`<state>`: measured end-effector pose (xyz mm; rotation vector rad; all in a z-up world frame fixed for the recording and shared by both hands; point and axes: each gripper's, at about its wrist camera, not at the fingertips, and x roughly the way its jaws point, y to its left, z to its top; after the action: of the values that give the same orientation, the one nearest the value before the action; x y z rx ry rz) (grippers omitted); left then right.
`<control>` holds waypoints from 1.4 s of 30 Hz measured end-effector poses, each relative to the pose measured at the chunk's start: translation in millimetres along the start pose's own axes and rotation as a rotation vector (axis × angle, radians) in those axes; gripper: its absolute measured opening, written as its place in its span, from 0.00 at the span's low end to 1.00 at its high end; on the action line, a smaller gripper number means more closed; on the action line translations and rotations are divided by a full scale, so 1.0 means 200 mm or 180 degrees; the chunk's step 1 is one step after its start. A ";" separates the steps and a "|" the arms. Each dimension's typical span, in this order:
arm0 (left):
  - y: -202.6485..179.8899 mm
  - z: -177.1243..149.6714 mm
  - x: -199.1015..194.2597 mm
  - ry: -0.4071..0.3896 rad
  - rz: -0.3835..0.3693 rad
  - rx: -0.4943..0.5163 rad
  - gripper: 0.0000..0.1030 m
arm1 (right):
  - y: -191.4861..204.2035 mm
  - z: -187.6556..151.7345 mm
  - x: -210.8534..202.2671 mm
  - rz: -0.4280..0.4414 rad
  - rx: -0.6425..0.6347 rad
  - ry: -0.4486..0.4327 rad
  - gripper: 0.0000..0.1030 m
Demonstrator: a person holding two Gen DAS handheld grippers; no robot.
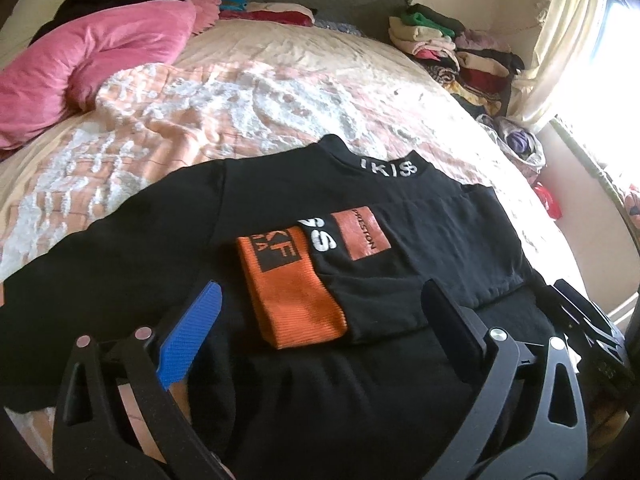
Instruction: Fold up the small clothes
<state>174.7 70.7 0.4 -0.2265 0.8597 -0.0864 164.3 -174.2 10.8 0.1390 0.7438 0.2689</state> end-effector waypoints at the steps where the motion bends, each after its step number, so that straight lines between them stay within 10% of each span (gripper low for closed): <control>1: 0.01 0.00 -0.01 -0.0008 -0.0005 -0.0020 0.91 | 0.01 0.00 -0.01 0.0016 -0.0009 -0.0010 0.96; 42: 0.50 -0.14 -0.54 -0.0671 0.0420 -0.0747 0.91 | 0.56 0.09 -0.15 0.0534 -0.0625 -0.0177 0.96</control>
<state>81.2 180.7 40.1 -0.3908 0.6717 0.1605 134.8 -75.8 68.1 0.0224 0.6476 0.4941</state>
